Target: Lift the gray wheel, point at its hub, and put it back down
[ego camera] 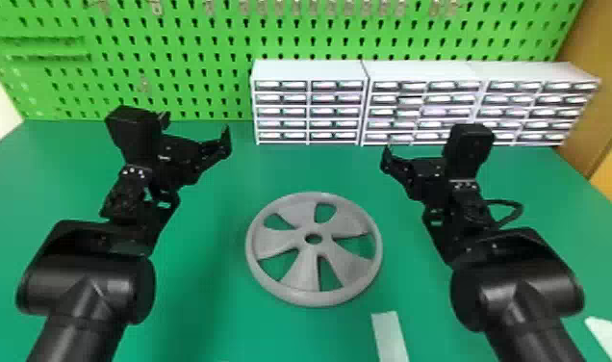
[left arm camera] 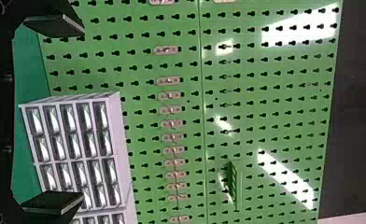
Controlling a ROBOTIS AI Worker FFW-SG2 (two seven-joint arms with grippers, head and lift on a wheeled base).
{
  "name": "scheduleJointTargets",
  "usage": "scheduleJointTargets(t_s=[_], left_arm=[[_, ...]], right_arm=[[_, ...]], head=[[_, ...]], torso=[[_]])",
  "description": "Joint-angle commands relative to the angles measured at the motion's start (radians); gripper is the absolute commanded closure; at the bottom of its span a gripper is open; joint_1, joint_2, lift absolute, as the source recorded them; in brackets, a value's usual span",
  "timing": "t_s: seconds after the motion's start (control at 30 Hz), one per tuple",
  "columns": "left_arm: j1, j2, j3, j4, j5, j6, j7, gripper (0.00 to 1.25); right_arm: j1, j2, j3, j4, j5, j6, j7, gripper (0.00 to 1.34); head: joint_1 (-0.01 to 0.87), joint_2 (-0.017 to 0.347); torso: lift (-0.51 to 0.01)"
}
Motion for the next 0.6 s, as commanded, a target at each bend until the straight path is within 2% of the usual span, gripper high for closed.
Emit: scheduleJointTargets(t_s=[0.0,0.57], left_arm=[[0.000,0.000,-0.001,0.002,0.001,0.000,0.000,0.06],[0.000,0.000,-0.001,0.003,0.007,0.000,0.000,0.06]], right_arm=[[0.000,-0.001,0.000,0.000,-0.002,0.002,0.000,0.06],[0.001,-0.001,0.002,0.000,-0.008,0.003,0.000,0.06]], head=[[0.692,0.048],[0.692,0.048]], torso=[[-0.088],[-0.088]])
